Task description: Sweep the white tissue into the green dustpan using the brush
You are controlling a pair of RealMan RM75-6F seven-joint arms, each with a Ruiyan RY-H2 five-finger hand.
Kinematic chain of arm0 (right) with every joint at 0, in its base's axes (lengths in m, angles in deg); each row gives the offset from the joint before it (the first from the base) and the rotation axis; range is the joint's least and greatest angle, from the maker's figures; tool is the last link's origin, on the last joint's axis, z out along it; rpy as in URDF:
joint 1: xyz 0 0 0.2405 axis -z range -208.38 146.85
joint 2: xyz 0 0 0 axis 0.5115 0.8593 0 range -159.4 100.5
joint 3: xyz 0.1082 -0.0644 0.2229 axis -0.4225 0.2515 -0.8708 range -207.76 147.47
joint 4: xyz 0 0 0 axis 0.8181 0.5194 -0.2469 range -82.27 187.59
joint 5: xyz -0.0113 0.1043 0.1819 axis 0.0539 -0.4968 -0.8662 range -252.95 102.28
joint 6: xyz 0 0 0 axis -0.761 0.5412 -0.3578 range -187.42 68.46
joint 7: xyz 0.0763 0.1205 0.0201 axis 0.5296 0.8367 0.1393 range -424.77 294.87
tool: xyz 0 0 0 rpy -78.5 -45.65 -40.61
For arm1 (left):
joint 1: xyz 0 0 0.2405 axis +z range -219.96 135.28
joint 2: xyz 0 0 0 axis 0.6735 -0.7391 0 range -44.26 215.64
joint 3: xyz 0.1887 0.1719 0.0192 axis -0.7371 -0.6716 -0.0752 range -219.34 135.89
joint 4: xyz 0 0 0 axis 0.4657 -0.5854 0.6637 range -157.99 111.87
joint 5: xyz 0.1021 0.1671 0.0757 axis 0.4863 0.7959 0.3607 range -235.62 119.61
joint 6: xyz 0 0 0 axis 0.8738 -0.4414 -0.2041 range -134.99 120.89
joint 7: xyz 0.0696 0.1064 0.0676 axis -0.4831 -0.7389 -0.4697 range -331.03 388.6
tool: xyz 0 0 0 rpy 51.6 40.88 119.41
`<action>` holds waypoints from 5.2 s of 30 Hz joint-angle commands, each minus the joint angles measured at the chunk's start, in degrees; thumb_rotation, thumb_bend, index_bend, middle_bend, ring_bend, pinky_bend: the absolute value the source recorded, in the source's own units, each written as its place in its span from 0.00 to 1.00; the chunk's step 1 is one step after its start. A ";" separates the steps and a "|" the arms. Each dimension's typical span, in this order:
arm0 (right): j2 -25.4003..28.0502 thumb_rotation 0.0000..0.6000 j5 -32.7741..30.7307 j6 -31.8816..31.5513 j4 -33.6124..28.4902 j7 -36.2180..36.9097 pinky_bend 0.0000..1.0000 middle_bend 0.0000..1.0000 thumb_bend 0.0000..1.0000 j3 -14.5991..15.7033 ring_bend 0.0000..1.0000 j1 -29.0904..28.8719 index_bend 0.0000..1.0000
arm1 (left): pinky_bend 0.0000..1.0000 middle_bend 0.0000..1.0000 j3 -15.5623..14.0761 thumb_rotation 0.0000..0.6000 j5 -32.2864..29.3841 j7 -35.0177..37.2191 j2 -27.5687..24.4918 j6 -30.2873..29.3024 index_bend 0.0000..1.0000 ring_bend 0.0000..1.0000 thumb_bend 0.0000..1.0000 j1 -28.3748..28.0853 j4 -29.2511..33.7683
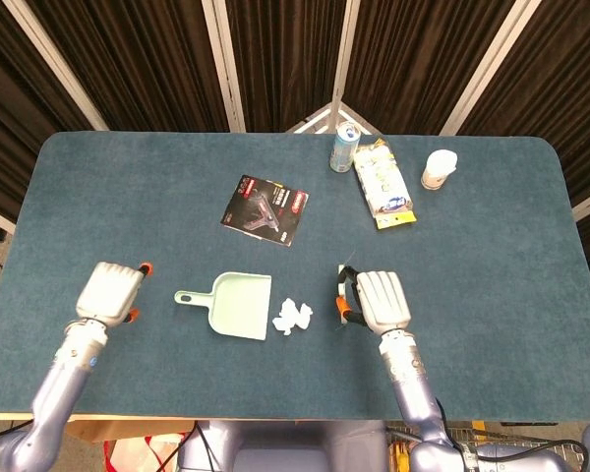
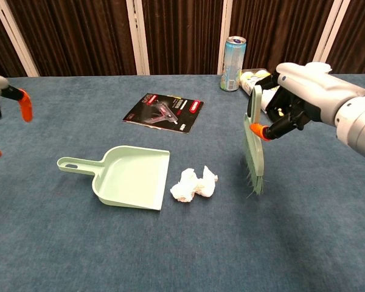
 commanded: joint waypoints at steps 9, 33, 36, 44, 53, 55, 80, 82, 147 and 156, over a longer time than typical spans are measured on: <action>1.28 1.00 -0.16 -0.16 -0.31 0.98 0.70 0.86 0.55 0.38 0.87 -0.05 0.82 | 0.98 0.95 -0.73 1.00 -11.39 -8.59 11.26 -4.80 0.43 0.94 0.23 -7.90 -3.24; 3.16 1.00 -1.05 0.86 0.91 3.36 0.70 0.86 0.56 0.53 0.87 -0.80 0.82 | 0.99 0.95 -1.18 1.00 -20.57 -10.03 21.58 -8.48 0.46 0.94 0.36 -14.43 -11.25; 3.27 1.00 -1.21 0.83 0.96 3.28 0.70 0.86 0.56 0.61 0.87 -0.89 0.82 | 0.99 0.96 -1.19 1.00 -21.06 -10.05 22.06 -8.73 0.52 0.95 0.43 -14.95 -11.49; 3.26 1.00 -1.12 0.21 -0.03 2.86 0.70 0.86 0.56 1.34 0.87 -0.83 0.83 | 1.00 1.00 -0.78 1.00 -21.14 -9.46 21.99 -9.66 0.63 0.97 0.50 -16.01 -9.78; 3.91 1.00 0.59 -1.98 -3.44 0.59 0.70 0.86 0.63 2.54 0.87 -0.45 0.83 | 1.00 1.00 -0.22 1.00 -23.84 -11.05 20.43 -12.54 0.65 0.98 0.52 -17.04 -5.69; 4.20 1.00 0.76 -2.62 -4.25 0.11 0.70 0.86 0.63 2.89 0.87 -0.13 0.84 | 1.00 1.00 0.14 1.00 -25.16 -10.98 20.26 -12.95 0.65 0.98 0.52 -17.11 -4.87; -5.41 1.00 -5.72 -3.10 -4.96 -6.14 0.70 0.86 0.64 3.96 0.88 -1.60 0.85 | 1.00 1.00 0.77 1.00 -30.20 -11.43 24.32 -14.21 0.65 0.98 0.52 -21.02 -5.88; -7.62 1.00 -7.52 -3.07 -4.94 -6.54 0.70 0.86 0.64 2.90 0.88 -2.33 0.85 | 1.00 1.00 1.03 1.00 -30.77 -11.80 25.18 -14.37 0.65 0.98 0.52 -21.57 -6.53; -18.74 1.00 -19.08 -9.32 -16.06 -4.59 0.70 0.86 0.63 -3.80 0.88 -5.73 0.87 | 1.00 1.00 1.81 1.00 -33.60 -12.42 28.86 -18.99 0.65 0.98 0.52 -24.41 -5.60; -19.72 1.00 -21.69 -10.80 -19.24 -3.95 0.70 0.86 0.63 -7.42 0.88 -6.66 0.87 | 1.00 1.00 1.67 1.00 -33.08 -11.77 29.38 -18.91 0.64 0.98 0.52 -24.22 -6.34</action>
